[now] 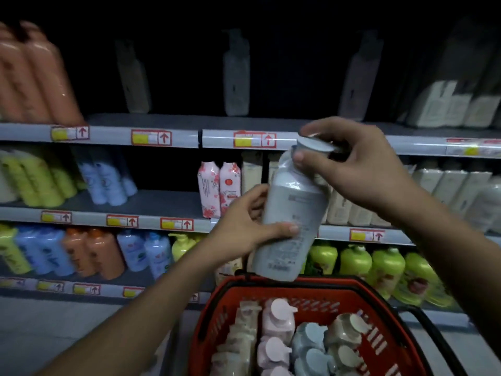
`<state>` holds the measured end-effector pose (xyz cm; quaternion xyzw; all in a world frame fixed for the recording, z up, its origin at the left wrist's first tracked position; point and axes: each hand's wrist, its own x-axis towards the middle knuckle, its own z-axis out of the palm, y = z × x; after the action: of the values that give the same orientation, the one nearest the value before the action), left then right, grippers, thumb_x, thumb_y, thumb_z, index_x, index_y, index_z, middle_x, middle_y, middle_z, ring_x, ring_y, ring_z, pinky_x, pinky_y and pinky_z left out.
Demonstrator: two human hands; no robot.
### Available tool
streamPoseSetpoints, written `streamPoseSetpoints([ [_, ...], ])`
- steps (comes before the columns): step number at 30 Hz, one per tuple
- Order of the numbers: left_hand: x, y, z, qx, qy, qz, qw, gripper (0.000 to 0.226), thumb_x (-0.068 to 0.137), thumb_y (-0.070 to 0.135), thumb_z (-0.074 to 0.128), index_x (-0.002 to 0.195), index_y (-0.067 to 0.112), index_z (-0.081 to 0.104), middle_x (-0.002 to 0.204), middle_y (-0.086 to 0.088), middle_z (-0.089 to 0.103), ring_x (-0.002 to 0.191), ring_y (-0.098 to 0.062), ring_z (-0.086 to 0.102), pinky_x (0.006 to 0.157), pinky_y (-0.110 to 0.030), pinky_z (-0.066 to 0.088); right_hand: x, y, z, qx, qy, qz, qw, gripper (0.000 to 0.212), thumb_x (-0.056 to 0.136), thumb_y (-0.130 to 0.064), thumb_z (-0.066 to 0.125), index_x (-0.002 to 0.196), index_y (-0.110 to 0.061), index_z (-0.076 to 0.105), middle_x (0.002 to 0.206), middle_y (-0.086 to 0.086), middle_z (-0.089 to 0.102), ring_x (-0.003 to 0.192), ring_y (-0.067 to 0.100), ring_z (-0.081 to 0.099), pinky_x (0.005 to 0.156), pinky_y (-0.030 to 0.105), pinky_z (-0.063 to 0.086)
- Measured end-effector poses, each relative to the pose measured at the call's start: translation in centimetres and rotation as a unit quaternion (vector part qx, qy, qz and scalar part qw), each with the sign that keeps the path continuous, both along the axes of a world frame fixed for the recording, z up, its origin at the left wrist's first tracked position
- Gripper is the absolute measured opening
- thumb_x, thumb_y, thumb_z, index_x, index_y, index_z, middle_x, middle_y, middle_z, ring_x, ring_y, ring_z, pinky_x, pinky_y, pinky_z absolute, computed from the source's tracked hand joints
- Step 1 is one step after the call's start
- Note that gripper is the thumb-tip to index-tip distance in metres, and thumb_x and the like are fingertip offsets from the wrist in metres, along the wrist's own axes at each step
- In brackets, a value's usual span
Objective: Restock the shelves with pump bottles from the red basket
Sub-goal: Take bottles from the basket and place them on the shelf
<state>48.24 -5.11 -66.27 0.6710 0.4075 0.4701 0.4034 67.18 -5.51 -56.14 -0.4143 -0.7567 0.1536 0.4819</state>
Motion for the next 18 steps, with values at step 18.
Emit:
streamPoseSetpoints([
  [18, -4.5, -1.7, 8.3, -0.009, -0.183, 0.03, 0.983, 0.062, 0.069, 0.005, 0.085, 0.126, 0.012, 0.062, 0.121, -0.012, 0.072, 0.109, -0.03, 0.07, 0.09, -0.048, 0.058, -3.9, 0.2, -3.3, -0.147, 0.041, 0.104, 0.983, 0.065, 0.067, -0.033, 0.091, 0.124, -0.037, 0.059, 0.111, -0.015, 0.071, 0.102, 0.007, 0.069, 0.082, 0.034, 0.062],
])
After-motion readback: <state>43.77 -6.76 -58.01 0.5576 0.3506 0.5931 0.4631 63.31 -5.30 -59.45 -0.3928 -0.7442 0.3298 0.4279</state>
